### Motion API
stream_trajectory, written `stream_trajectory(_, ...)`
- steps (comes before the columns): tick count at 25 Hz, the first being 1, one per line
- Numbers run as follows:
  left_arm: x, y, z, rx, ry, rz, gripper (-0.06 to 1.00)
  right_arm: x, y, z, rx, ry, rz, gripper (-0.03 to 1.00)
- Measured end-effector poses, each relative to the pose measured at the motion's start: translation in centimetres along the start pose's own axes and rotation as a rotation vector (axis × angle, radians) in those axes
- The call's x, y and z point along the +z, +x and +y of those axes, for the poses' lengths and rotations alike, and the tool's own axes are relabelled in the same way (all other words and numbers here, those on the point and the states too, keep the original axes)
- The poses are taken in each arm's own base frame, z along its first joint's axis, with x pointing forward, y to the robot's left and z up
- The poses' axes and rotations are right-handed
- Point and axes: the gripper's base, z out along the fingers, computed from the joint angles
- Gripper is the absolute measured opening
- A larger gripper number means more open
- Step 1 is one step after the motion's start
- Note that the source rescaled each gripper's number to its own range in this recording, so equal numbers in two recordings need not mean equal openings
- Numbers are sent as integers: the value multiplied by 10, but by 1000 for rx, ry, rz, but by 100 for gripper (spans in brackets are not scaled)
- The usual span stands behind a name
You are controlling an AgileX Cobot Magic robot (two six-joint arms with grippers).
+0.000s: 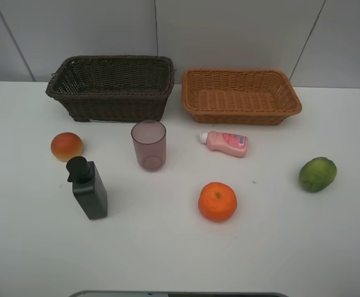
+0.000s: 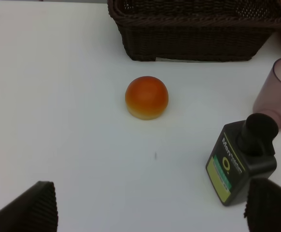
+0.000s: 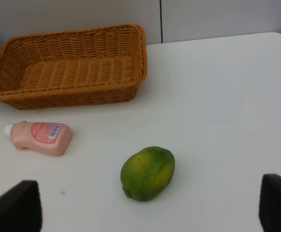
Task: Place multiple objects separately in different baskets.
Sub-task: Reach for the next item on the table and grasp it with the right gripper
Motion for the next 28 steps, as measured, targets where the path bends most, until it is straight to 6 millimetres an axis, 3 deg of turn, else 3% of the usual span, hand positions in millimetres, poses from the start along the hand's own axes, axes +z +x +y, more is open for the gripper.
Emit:
stream_trajectory(6,0,0,0,0,0,0,100,1,0,-1,-44,-88,1,100)
stream_trajectory(15,0,0,0,0,0,0,100,5,-6,-4,-90,-74,24,100)
stream_trajectory(22,0,0,0,0,0,0,100,35,-56,7,-121,-60,223,100)
stream_trajectory(28,0,0,0,0,0,0,100,86,-93,22,-151,-49,400,100)
